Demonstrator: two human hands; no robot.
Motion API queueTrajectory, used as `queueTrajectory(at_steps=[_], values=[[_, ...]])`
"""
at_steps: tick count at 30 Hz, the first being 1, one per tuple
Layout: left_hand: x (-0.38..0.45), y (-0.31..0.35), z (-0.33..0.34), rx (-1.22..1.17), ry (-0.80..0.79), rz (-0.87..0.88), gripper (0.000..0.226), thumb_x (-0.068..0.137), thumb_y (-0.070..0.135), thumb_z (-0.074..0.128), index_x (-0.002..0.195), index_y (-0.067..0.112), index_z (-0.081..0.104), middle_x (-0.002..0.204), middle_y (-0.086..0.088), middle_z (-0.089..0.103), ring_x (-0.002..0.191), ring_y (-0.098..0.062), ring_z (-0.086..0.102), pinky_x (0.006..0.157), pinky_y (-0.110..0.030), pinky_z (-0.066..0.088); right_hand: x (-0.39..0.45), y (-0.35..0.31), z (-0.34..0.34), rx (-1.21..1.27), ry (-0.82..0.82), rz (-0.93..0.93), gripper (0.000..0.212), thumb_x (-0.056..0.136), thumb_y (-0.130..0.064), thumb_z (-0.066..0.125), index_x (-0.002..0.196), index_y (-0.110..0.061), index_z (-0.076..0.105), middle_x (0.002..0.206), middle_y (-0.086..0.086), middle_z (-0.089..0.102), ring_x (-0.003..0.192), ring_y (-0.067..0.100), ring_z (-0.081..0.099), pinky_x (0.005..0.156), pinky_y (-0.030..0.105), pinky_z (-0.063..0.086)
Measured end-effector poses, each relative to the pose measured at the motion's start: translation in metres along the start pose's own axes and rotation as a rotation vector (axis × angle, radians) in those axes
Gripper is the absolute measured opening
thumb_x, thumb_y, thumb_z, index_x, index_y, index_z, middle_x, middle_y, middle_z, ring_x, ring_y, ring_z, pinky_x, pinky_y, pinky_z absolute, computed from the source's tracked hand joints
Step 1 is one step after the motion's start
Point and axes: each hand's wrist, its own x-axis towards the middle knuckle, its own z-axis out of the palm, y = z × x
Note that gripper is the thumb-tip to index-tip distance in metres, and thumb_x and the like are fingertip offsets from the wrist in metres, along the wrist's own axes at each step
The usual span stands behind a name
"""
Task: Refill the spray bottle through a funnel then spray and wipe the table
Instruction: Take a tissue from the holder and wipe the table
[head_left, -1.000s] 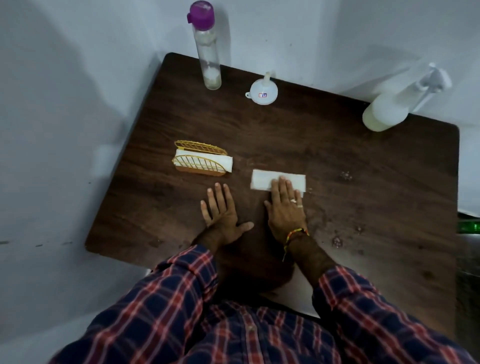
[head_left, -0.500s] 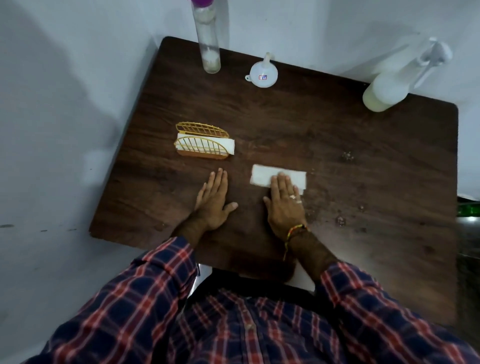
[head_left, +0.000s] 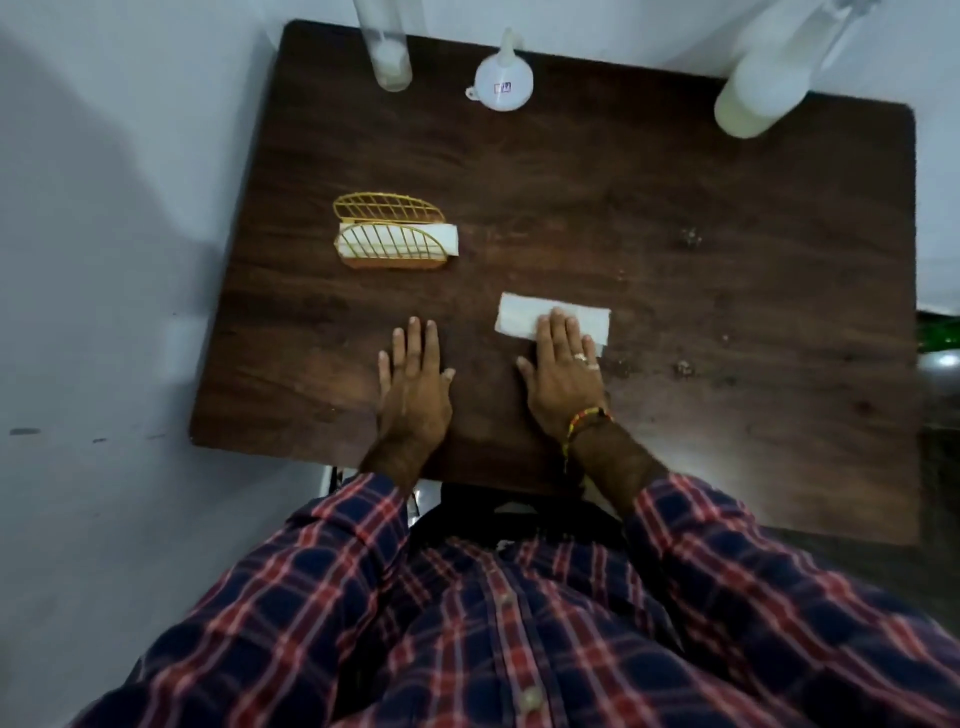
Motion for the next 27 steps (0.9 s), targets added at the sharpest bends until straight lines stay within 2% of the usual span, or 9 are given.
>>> queueTrajectory(at_steps=[5,8,11,14,17,19,21,24,27], values=[[0.004,0.008,-0.005,-0.058,-0.008,-0.027,0.056,0.104,0.023,0.03,0.156,0.014,0.012,0.164,-0.006,0.005,0.151,-0.026,0.001,0.121,-0.047,0.002,0.006,-0.026,-0.004,-0.033,-0.059,-0.185,0.069,0.104,-0.044,0.031,0.156,-0.005,0.01,0.164,0.017,0.004,0.152,0.032,0.003,0.122,0.045,0.004],[0.003,0.003,-0.007,-0.052,-0.008,-0.006,0.052,0.105,0.021,0.028,0.155,0.012,0.017,0.164,-0.007,0.011,0.151,-0.027,0.005,0.121,-0.046,0.005,-0.043,-0.032,0.021,-0.079,-0.095,-0.335,0.069,0.099,-0.045,0.03,0.149,0.0,0.033,0.157,0.022,0.029,0.146,0.037,0.028,0.118,0.05,0.028],[-0.008,-0.001,-0.005,-0.038,-0.025,0.04,0.052,0.106,0.023,0.028,0.155,0.011,0.016,0.164,-0.006,0.01,0.151,-0.026,0.005,0.122,-0.045,0.005,-0.07,-0.013,0.028,-0.058,-0.115,-0.227,0.072,0.094,-0.048,0.025,0.144,0.001,0.043,0.151,0.022,0.04,0.14,0.037,0.04,0.11,0.052,0.04],[-0.023,-0.002,0.003,-0.018,-0.024,0.073,0.054,0.106,0.025,0.028,0.156,0.012,0.013,0.164,-0.005,0.008,0.151,-0.026,0.003,0.122,-0.044,0.004,-0.054,-0.003,0.016,-0.002,-0.042,-0.067,0.07,0.101,-0.046,0.027,0.153,0.0,0.025,0.161,0.02,0.02,0.15,0.035,0.019,0.12,0.049,0.017],[-0.027,0.0,0.008,-0.017,-0.025,0.076,0.054,0.106,0.028,0.028,0.155,0.011,0.014,0.164,-0.007,0.009,0.151,-0.026,0.004,0.121,-0.045,0.003,-0.039,-0.012,0.009,-0.025,-0.039,-0.115,0.071,0.103,-0.045,0.033,0.156,-0.004,0.01,0.164,0.017,0.004,0.153,0.032,0.003,0.122,0.044,0.001],[-0.029,0.002,0.009,-0.007,-0.039,0.106,0.054,0.105,0.027,0.028,0.155,0.01,0.015,0.164,-0.008,0.01,0.151,-0.026,0.004,0.121,-0.045,0.003,-0.05,-0.021,0.018,-0.05,-0.08,-0.219,0.072,0.102,-0.046,0.032,0.156,-0.004,0.011,0.164,0.016,0.004,0.152,0.032,0.004,0.123,0.045,0.004],[-0.03,0.0,0.009,0.008,-0.048,0.132,0.055,0.106,0.028,0.029,0.156,0.011,0.014,0.164,-0.008,0.009,0.151,-0.026,0.003,0.121,-0.044,0.003,-0.076,-0.021,0.034,-0.081,-0.099,-0.323,0.072,0.099,-0.048,0.028,0.154,-0.002,0.023,0.162,0.018,0.017,0.15,0.033,0.018,0.122,0.049,0.018],[-0.032,-0.003,0.01,0.027,-0.039,0.157,0.056,0.105,0.027,0.029,0.156,0.012,0.013,0.164,-0.007,0.007,0.151,-0.026,0.002,0.122,-0.044,0.004,-0.105,-0.001,0.044,-0.08,-0.118,-0.274,0.073,0.093,-0.049,0.028,0.145,-0.001,0.044,0.152,0.019,0.04,0.14,0.034,0.041,0.11,0.051,0.04],[-0.033,-0.003,0.012,0.03,-0.037,0.15,0.056,0.105,0.029,0.028,0.156,0.012,0.011,0.164,-0.007,0.005,0.151,-0.025,0.001,0.122,-0.045,0.002,-0.093,0.014,0.035,-0.036,-0.058,-0.116,0.076,0.093,-0.05,0.02,0.149,-0.001,0.036,0.156,0.019,0.033,0.144,0.035,0.034,0.116,0.051,0.029]])
